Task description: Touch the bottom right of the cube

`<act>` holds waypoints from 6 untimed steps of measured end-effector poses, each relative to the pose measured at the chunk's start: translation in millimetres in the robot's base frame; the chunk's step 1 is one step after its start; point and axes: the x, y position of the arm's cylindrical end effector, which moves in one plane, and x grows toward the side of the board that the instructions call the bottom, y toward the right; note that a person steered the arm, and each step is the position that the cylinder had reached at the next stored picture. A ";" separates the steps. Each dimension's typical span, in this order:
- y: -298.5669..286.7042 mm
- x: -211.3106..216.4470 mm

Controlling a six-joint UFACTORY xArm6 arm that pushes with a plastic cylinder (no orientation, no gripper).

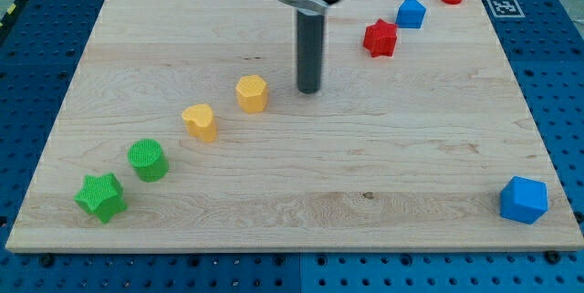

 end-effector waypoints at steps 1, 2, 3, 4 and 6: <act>9.3 63.2; 25.4 126.5; 81.5 174.8; 117.1 191.0; 214.2 190.0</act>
